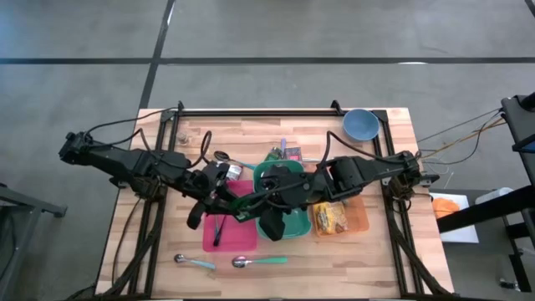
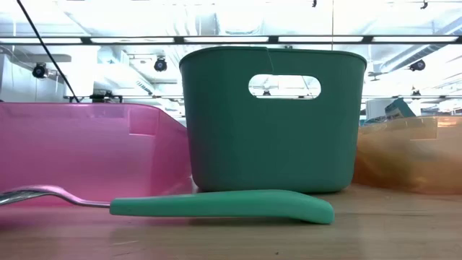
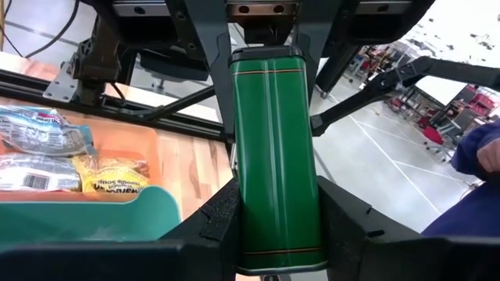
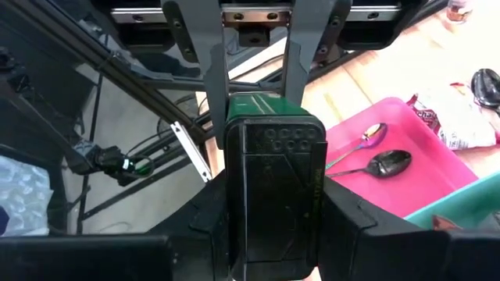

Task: Pick & Place Food Item
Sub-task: Put the black seasoning can into the green bin

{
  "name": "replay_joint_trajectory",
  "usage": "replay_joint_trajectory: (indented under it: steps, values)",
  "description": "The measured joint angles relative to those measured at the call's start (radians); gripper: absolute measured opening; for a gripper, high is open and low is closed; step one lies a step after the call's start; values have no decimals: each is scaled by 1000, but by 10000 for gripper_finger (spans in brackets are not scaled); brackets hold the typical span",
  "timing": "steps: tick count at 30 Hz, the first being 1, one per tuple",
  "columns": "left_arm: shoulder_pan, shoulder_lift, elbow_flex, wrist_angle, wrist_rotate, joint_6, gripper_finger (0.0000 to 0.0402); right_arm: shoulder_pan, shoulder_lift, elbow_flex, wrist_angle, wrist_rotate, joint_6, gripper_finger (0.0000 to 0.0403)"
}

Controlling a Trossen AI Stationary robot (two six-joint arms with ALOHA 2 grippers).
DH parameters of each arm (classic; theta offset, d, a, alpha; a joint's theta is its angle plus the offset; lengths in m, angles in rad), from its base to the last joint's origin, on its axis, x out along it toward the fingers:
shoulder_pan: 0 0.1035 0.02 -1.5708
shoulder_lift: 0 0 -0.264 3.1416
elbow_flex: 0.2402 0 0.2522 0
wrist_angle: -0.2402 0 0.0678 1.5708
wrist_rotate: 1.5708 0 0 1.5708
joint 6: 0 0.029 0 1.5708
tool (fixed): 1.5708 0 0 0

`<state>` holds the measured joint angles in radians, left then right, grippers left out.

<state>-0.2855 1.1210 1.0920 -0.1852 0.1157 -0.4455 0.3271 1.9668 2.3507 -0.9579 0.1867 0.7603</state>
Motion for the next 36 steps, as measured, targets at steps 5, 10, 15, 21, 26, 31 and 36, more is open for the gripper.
replay_joint_trajectory:
  steps: [5,10,15,21,26,31,36]
  values:
    - [-1,0,0,0,5,-38,172,-1,1,0,12,-9,-15,117]
    - [-1,-3,0,-4,15,-89,199,-1,1,0,15,-12,-13,117]
    - [0,-29,3,-79,18,-158,225,-7,-6,0,-33,-13,8,117]
    - [17,-73,2,-313,-86,-323,244,-46,-21,0,-223,13,75,117]
    - [17,-85,0,-439,-142,-385,245,-111,-20,0,-456,32,123,117]
    - [16,-85,0,-452,-143,-401,246,-182,11,-9,-588,23,124,117]
    - [14,-85,0,-452,-143,-402,246,-239,45,-67,-609,-10,78,117]
